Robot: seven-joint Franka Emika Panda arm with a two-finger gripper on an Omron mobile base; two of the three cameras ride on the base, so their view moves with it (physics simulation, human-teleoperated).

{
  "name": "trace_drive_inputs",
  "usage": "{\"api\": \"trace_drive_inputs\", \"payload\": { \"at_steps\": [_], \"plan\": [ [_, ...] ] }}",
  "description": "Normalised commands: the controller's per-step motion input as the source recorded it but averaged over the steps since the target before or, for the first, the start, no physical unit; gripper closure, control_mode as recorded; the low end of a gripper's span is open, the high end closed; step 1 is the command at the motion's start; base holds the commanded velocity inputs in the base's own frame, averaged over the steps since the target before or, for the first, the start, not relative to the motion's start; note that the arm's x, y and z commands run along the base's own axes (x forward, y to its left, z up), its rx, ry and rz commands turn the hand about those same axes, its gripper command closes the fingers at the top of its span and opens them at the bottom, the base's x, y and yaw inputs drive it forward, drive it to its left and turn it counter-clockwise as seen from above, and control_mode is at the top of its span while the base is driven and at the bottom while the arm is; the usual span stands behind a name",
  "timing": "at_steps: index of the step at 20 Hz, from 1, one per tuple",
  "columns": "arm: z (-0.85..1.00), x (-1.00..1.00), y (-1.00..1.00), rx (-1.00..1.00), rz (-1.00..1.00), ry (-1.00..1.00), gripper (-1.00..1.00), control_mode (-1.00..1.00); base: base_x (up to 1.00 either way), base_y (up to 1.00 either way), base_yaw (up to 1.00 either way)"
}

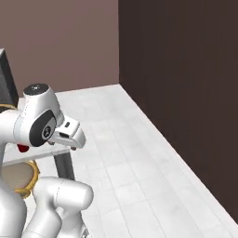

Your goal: Four empty soda cans are scattered around the kitchen. Gather all the cans and cluster them next to the stove for recycling.

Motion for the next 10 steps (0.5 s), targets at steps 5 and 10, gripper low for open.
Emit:
{"api": "trace_drive_inputs", "payload": {
  "at_steps": [5, 10],
  "plan": [
    [0.00, 0.00, 0.00, 0.00, 0.00, 0.00, -1.00, 1.00, -0.03, 0.06, 0.50],
    [0.00, 0.00, 0.00, 0.00, 0.00, 0.00, -1.00, 1.00, 0.00, 0.11, 0.50]
  ]
}}
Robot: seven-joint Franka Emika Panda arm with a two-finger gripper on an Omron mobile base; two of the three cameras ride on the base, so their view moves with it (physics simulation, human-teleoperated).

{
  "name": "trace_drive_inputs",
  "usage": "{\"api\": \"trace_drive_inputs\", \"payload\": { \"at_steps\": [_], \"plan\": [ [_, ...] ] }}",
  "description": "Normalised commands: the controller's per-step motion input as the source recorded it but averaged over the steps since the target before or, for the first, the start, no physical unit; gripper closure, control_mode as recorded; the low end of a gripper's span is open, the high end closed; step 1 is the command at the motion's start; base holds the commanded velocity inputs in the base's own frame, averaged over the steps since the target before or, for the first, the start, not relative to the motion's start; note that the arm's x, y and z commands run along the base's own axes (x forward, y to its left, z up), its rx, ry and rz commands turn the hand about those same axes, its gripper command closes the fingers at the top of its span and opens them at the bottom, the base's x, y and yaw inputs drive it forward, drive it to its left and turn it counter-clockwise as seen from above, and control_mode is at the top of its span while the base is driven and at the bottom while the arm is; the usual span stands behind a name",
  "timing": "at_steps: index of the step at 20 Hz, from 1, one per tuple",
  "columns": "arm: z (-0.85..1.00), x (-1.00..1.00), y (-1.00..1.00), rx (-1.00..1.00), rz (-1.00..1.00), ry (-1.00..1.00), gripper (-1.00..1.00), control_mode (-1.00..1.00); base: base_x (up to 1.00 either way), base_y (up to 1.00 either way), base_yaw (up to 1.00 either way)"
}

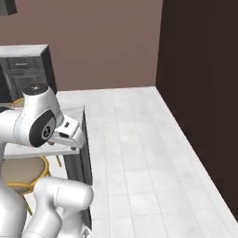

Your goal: Four empty soda cans are scattered around the kitchen. Gather all the cans and cluster them next to the stove for recycling.

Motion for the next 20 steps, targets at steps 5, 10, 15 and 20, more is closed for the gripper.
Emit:
{"api": "trace_drive_inputs", "payload": {
  "at_steps": [5, 10, 15, 20],
  "plan": [
    [0.00, 0.00, 0.00, 0.00, 0.00, 0.00, -1.00, 1.00, 0.00, 0.11, 0.50],
    [0.00, 0.00, 0.00, 0.00, 0.00, 0.00, -1.00, 1.00, 0.06, 0.25, 0.45],
    [0.00, 0.00, 0.00, 0.00, 0.00, 0.00, -1.00, 1.00, 0.29, 0.23, 0.36],
    [0.00, 0.00, 0.00, 0.00, 0.00, 0.00, -1.00, 1.00, 0.54, 0.11, 0.21]
  ]
}}
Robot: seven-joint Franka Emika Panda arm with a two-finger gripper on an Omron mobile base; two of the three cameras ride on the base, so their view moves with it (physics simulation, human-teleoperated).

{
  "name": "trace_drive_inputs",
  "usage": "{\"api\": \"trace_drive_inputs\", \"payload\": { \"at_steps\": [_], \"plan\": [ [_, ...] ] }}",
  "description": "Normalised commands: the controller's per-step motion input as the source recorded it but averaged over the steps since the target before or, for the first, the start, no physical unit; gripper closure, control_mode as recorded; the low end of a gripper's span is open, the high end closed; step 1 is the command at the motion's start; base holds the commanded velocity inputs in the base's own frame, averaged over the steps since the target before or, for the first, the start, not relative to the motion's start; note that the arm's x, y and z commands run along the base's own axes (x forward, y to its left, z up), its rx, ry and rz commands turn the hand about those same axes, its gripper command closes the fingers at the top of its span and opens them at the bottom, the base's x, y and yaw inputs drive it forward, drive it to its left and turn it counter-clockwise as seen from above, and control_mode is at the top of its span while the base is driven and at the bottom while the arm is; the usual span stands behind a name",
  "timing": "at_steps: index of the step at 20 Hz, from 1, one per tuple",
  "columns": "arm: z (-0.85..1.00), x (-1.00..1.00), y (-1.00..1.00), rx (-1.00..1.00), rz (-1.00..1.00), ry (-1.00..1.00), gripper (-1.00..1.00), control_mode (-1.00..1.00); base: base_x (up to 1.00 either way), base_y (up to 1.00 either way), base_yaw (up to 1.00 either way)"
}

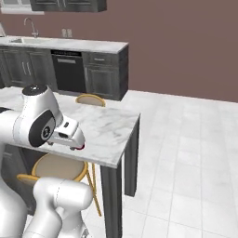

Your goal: Four empty soda cans are scattered around the kitchen. Gather all the cans and cluster them next to the stove for recycling.

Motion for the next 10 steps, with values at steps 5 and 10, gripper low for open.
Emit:
{"api": "trace_drive_inputs", "payload": {
  "at_steps": [5, 10],
  "plan": [
    [0.00, 0.00, 0.00, 0.00, 0.00, 0.00, -1.00, 1.00, 0.65, 0.22, 0.16],
    [0.00, 0.00, 0.00, 0.00, 0.00, 0.00, -1.00, 1.00, 0.23, 0.24, 0.10]
  ]
}}
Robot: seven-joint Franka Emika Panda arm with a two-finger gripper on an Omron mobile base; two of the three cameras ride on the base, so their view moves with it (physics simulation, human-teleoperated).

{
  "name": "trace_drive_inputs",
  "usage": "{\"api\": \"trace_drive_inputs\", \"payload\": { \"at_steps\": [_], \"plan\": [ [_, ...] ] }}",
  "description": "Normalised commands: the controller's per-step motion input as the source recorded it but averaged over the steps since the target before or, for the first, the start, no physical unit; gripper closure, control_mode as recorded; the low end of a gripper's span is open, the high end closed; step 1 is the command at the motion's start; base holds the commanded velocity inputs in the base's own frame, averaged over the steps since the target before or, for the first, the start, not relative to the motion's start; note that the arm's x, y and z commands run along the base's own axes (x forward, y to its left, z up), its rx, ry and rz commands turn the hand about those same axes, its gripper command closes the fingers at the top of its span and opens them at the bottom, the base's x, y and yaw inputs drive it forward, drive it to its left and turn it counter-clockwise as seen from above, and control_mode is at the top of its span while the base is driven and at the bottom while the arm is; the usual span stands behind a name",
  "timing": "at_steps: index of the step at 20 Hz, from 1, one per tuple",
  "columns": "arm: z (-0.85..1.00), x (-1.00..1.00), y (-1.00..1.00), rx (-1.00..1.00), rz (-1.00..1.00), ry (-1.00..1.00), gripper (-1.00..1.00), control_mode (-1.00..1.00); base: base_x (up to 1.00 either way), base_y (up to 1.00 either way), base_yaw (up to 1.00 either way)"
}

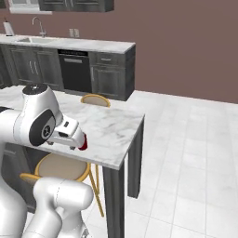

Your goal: Four empty soda cans are scattered around the kitchen. Gather all the cans and cluster them next to the stove for recycling.

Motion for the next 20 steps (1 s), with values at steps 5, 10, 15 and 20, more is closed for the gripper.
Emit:
{"api": "trace_drive_inputs", "payload": {
  "at_steps": [5, 10, 15, 20],
  "plan": [
    [0.00, 0.00, 0.00, 0.00, 0.00, 0.00, -1.00, 1.00, 0.11, 0.16, 0.03],
    [0.00, 0.00, 0.00, 0.00, 0.00, 0.00, -1.00, 1.00, 0.00, 0.05, 0.01],
    [-0.08, 0.01, 0.12, 0.00, 0.04, 0.00, -1.00, -1.00, 0.00, 0.00, 0.00],
    [-0.01, 0.05, 0.23, 0.00, 0.07, 0.00, -1.00, -1.00, 0.00, 0.00, 0.00]
  ]
}}
